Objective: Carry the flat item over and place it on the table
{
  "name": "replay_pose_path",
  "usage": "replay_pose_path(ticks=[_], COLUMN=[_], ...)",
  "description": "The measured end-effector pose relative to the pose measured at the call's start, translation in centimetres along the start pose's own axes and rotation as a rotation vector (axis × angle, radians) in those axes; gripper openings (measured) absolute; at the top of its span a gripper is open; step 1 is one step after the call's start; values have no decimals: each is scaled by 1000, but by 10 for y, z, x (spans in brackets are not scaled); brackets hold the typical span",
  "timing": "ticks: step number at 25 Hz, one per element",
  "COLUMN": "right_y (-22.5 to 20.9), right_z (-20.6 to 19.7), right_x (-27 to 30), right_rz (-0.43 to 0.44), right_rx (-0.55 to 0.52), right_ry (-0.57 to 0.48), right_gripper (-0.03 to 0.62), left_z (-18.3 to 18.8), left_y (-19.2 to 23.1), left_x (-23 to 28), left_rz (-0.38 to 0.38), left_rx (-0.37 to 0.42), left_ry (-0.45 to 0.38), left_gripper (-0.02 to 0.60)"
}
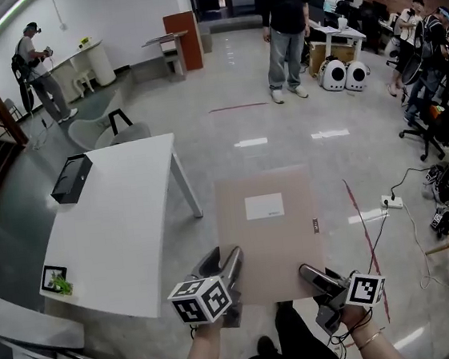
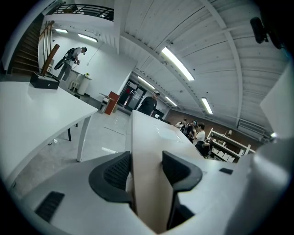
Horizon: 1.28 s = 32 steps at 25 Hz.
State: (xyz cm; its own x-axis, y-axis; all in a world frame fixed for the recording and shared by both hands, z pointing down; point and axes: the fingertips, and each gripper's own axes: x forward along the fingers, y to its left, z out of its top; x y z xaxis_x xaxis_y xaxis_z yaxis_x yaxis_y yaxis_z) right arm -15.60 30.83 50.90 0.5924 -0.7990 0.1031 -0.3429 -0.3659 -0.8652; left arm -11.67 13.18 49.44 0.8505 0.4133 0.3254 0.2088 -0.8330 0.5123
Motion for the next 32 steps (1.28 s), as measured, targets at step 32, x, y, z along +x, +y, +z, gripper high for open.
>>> replay_pose_path(ticks=[32], right_y=[-105], right_z=[207], right_x=[240], right_rz=[146], right_rx=[19], right_ry=[268], right_gripper=[325], left_z=[145], left_y=[112], left_x=[212], left_rz=[286], left_rx=[-87], left_ry=[-126], left_gripper=[212])
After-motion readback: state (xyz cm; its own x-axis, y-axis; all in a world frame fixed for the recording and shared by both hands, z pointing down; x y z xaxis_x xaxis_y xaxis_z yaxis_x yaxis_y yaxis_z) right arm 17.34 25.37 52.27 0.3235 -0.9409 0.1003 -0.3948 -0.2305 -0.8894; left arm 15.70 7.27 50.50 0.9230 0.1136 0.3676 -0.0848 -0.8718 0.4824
